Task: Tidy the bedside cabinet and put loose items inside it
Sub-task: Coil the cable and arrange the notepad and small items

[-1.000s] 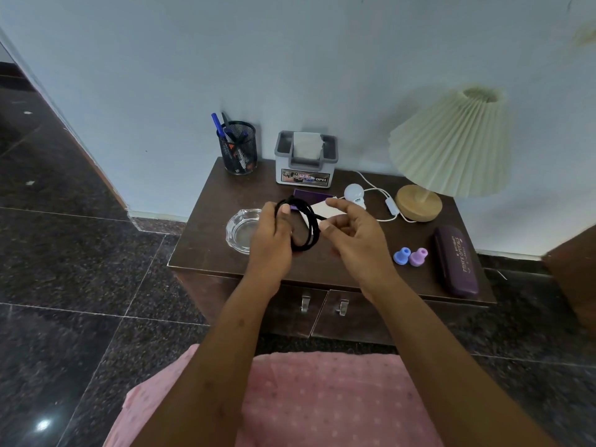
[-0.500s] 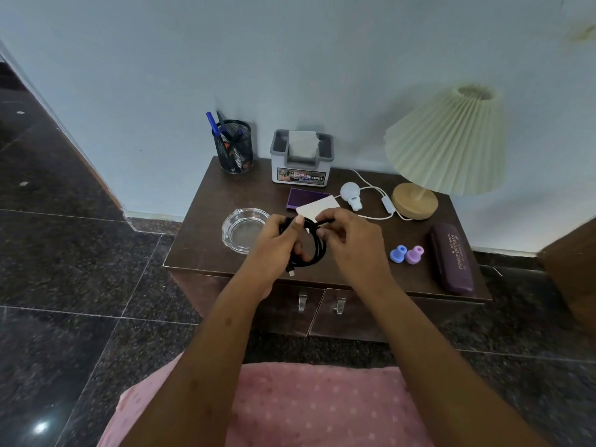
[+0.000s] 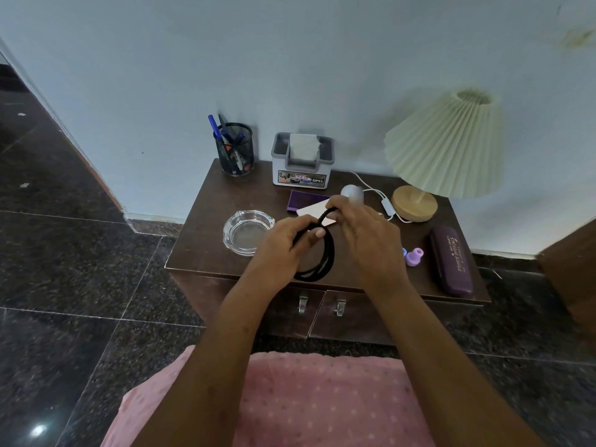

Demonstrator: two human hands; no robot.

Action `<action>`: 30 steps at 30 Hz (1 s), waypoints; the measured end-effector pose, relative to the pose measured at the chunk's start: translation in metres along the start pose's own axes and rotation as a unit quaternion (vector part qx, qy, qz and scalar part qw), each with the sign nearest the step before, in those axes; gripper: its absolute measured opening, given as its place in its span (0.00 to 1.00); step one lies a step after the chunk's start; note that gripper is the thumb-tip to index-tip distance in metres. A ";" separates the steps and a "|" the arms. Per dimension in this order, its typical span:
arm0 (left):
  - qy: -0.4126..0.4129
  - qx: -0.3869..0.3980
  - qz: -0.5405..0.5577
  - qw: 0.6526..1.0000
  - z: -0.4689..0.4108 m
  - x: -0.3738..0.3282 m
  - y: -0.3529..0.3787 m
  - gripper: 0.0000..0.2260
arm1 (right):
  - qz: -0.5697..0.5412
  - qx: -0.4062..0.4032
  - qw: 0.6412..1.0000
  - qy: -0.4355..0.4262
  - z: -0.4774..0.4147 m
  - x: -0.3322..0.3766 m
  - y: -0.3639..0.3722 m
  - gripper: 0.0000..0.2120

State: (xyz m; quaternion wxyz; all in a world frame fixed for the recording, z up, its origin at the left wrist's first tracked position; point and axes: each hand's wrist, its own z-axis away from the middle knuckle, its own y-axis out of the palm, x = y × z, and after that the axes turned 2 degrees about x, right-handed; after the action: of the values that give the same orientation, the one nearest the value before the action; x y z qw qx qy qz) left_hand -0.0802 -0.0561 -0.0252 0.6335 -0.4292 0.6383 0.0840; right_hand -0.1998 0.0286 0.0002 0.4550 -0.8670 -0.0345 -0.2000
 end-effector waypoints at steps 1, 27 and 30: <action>0.003 0.021 -0.014 1.000 0.000 0.001 0.001 0.12 | -0.006 0.000 1.000 -0.011 -0.001 0.002 -0.003 0.12; -0.050 -0.100 0.067 0.991 0.003 0.001 0.007 0.04 | -0.461 0.253 0.783 0.331 0.003 -0.003 0.014 0.16; -0.013 -0.102 -0.017 0.995 0.004 0.002 0.008 0.06 | -0.510 0.286 0.734 0.344 0.004 0.000 0.015 0.17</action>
State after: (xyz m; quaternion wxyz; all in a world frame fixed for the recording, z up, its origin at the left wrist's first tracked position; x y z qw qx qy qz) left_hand -0.0821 -0.0490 -0.0310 0.5958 -0.5012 0.6108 0.1439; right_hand -0.1951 0.0229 -0.0138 0.4916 -0.4202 -0.3683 -0.6679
